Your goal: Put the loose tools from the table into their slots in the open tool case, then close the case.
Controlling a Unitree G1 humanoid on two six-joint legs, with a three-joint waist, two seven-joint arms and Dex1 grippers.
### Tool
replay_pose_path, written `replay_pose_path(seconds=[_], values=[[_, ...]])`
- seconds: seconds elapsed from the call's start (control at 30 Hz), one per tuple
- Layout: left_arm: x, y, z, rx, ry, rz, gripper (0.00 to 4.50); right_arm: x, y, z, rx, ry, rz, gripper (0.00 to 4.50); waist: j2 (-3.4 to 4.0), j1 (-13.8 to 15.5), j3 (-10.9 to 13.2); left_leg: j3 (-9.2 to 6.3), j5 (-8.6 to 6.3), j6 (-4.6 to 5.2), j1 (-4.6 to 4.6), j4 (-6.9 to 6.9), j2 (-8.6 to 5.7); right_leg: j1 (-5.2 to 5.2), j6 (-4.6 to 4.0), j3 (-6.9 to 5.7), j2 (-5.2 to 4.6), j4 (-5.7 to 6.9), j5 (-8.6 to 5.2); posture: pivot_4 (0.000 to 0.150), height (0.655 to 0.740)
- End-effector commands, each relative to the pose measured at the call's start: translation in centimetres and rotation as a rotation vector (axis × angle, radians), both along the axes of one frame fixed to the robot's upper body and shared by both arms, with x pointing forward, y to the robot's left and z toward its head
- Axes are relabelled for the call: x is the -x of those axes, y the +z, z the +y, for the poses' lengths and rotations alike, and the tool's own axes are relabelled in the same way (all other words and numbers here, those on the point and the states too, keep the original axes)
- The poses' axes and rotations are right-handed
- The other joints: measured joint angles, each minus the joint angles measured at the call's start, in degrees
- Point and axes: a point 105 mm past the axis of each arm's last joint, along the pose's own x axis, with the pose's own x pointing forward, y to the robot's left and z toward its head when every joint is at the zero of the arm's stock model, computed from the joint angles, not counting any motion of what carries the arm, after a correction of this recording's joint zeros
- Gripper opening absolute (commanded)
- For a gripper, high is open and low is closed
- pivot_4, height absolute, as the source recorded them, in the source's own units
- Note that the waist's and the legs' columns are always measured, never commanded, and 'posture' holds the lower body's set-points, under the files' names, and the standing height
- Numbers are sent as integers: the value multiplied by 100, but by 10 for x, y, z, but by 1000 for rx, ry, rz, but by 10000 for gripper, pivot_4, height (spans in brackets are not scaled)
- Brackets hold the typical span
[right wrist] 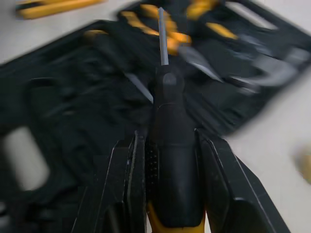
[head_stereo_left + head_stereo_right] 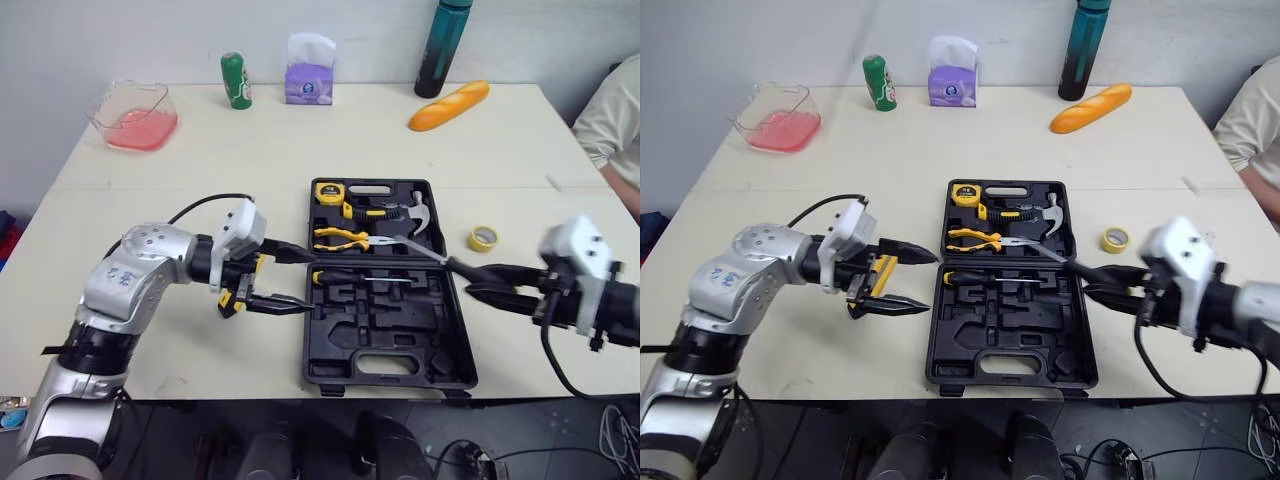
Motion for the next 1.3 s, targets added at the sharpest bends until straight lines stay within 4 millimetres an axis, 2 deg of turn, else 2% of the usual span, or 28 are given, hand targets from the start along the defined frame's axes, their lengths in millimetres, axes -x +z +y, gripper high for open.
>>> replay_pose_path(seconds=[0.03,0.13,0.27,0.6,0.93,1.0,1.03,1.17,1.3], values=[[4,9,-3,-4,-6,-70,45000,-6,-10,16,90,138,47,10470,-1,1,0,-9,-1,2,-10,4,-3,-3,0,-10,-4,-2,0,1500,7314],[6,9,-5,-4,-6,-75,45000,-18,-19,21,184,197,40,10470,-2,-4,0,-19,-2,5,-73,32,-7,-45,6,-30,0,2,4,1500,7314],[9,8,-8,-13,-13,-80,45000,-34,-27,17,286,233,27,10470,-3,-6,0,-15,-1,7,-83,32,-13,-52,7,-47,4,2,4,1500,7314],[5,7,-7,-25,-15,-84,45000,-42,-37,22,326,303,30,10470,-3,-15,0,-10,14,3,-67,38,-11,-45,13,-44,5,18,9,1500,7314],[3,7,-8,-28,-32,-97,45000,-49,-42,22,357,298,0,10470,-3,-18,0,-8,15,2,-67,40,-11,-46,13,-46,5,21,10,1500,7314],[1,9,-9,-25,-32,-100,45000,-57,-37,22,357,271,-32,21008,-3,-20,0,-9,15,2,-66,44,-11,-45,12,-46,5,25,10,1500,7314],[-1,11,-9,-18,-29,-96,45000,-57,-34,22,354,270,-38,24349,-3,-16,0,-8,16,2,-67,47,-11,-45,11,-46,5,27,11,1500,7314],[1,17,-10,14,-44,-65,45000,-55,-19,23,290,289,-53,44461,-3,-18,0,-9,18,4,-71,45,-12,-47,10,-46,6,24,12,1500,7314],[0,14,-12,9,-52,-72,45000,-58,-13,38,158,302,-120,44461,-5,-18,0,-10,17,4,-73,43,-11,-47,10,-50,8,19,12,1500,7314]])
